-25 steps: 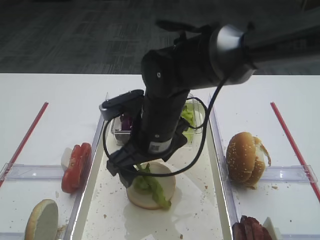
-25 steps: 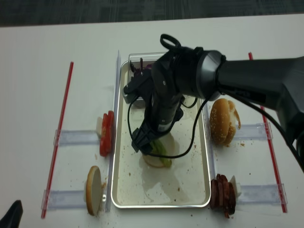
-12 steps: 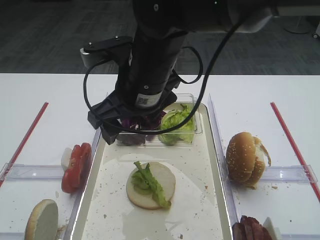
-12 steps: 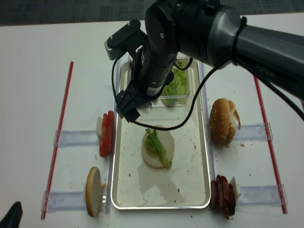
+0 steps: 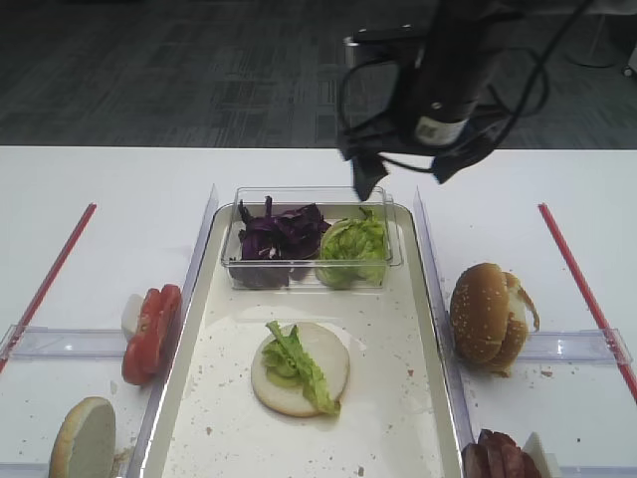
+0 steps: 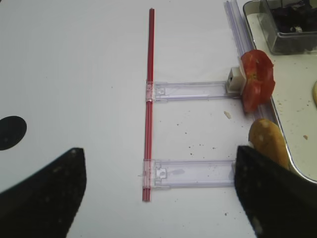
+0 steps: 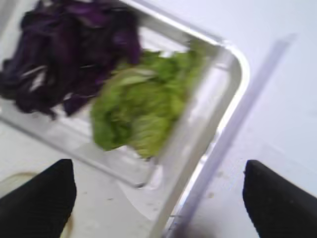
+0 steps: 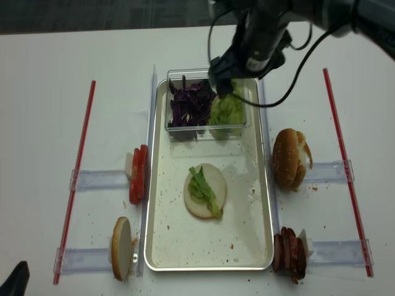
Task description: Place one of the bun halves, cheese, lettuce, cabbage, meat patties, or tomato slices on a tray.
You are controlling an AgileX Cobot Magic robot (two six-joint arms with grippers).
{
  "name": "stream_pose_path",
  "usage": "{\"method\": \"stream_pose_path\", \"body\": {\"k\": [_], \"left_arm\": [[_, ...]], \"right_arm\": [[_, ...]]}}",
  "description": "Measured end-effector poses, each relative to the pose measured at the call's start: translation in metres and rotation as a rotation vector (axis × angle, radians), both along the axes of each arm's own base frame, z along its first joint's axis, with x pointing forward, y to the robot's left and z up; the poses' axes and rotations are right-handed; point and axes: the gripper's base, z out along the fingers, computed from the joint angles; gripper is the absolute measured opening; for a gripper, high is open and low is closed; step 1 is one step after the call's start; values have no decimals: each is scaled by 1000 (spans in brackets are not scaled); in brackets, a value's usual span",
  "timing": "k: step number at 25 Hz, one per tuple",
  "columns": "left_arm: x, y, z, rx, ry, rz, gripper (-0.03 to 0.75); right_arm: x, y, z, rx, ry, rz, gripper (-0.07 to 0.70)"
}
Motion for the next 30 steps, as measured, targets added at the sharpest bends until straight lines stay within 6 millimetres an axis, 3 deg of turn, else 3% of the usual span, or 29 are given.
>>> {"method": "stream_pose_path", "body": {"k": [6, 11, 14, 23, 27, 30], "left_arm": [[0, 0, 0, 0, 0, 0, 563], [0, 0, 0, 0, 0, 0, 563], [0, 0, 0, 0, 0, 0, 563], [0, 0, 0, 0, 0, 0, 563], [0, 0, 0, 0, 0, 0, 563], [0, 0, 0, 0, 0, 0, 563]], "right_arm": [[36, -112, 0, -25, -5, -278, 692], [40, -178, -1, -35, 21, -435, 692], [39, -188, -2, -42, 43, -457, 692], [33, -187, -10, -48, 95, -443, 692], [14, -187, -35, -64, 173, -442, 692], [-11, -186, -42, -57, 181, -447, 692]]}}
